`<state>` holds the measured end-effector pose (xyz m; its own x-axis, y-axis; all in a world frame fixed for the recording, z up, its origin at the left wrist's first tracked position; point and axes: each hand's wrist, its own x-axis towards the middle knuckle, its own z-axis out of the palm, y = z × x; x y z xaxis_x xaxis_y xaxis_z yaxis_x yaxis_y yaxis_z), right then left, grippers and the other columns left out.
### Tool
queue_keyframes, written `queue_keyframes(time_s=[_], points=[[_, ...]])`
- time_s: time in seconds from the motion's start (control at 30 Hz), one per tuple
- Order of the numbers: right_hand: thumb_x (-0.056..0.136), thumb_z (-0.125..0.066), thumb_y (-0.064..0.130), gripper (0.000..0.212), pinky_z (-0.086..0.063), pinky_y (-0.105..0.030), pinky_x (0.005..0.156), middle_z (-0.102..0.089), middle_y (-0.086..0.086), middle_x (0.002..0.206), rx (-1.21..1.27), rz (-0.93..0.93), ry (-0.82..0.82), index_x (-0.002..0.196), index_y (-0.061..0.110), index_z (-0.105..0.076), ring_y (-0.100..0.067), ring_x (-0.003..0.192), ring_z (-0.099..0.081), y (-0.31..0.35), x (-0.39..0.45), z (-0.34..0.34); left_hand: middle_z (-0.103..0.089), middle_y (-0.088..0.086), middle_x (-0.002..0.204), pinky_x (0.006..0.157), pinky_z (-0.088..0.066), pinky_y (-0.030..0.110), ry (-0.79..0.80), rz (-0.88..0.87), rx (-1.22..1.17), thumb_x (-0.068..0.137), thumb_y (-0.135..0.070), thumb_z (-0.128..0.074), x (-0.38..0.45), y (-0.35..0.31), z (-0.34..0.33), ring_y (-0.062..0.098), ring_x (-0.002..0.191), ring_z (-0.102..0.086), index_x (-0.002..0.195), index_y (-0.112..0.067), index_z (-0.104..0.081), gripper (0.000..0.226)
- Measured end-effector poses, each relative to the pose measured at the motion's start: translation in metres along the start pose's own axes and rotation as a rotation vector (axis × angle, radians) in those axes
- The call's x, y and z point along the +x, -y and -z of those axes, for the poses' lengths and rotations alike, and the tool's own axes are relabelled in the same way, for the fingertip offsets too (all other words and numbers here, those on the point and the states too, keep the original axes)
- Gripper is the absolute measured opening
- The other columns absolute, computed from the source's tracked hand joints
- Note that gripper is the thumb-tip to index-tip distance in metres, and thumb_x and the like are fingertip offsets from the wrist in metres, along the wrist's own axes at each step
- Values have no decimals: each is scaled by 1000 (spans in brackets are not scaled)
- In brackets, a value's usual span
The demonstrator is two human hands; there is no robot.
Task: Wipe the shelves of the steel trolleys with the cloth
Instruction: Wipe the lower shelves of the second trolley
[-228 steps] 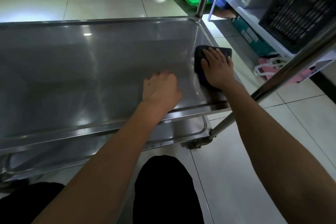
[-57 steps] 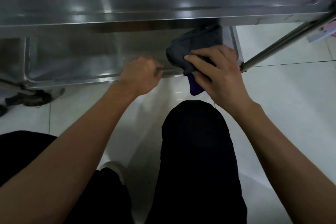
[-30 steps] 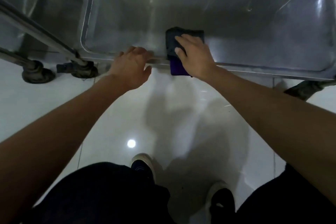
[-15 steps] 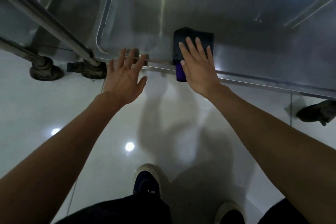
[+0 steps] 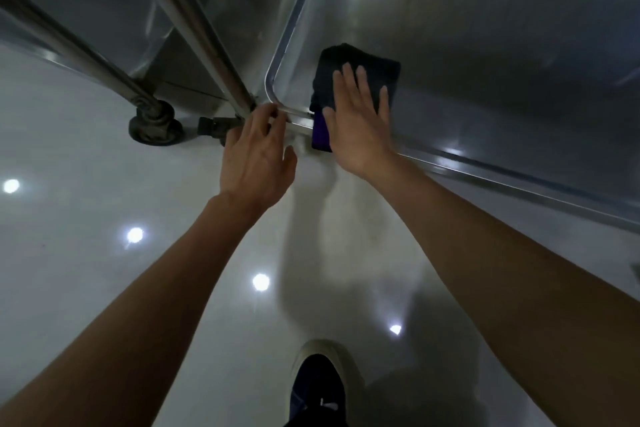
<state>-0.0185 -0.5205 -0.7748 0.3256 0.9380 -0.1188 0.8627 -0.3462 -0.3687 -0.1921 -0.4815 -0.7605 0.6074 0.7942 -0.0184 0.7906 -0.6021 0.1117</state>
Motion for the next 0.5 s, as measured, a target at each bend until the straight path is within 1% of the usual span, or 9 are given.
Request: queue_keyframes(time_s=[0.1,0.2,0.3,0.37,0.43,0.5], points=[[106,-31,33,61,7,-52,122,7,-6,167,-13,47,25,159,17,-5,-21,153,12,26,28,-8,-44,7,143,103,-40,43,-50,-6,-23,89,-22,-59,-3,7,-4,23,124,-50,138,-11,-50,51],[106,-31,30,60,6,-52,121,3,-4,168,-8,122,61,159,19,-8,-21,153,9,48,50,-12,-43,3,148,101,-41,41,-65,12,-94,90,-22,-56,-5,11,-7,22,119,-55,141,-12,-48,53],[106,-30,29,59,3,-52,123,-1,-3,168,-16,168,64,159,19,-9,-20,154,7,49,53,-11,-46,2,145,95,-41,36,-85,19,-102,91,-23,-52,-2,13,-5,22,111,-58,136,-11,-52,46],[106,-30,28,59,1,-52,123,-1,-2,168,-9,160,50,159,18,-8,-19,154,6,37,44,-8,-48,4,143,97,-40,37,-80,17,-78,93,-25,-51,-1,12,-4,23,115,-57,135,-10,-53,45],[105,-32,29,61,-1,-53,124,0,-2,168,-34,115,22,159,17,-6,-20,154,7,21,29,-4,-47,7,145,103,-40,42,-67,14,-62,93,-26,-54,0,6,-3,26,127,-51,136,-10,-53,46],[106,-33,28,61,1,-51,124,1,-2,168,-19,59,3,159,17,-6,-19,154,7,0,13,3,-47,10,146,108,-36,49,-57,-6,-56,93,-26,-58,2,-6,-3,29,136,-44,138,-11,-53,47]])
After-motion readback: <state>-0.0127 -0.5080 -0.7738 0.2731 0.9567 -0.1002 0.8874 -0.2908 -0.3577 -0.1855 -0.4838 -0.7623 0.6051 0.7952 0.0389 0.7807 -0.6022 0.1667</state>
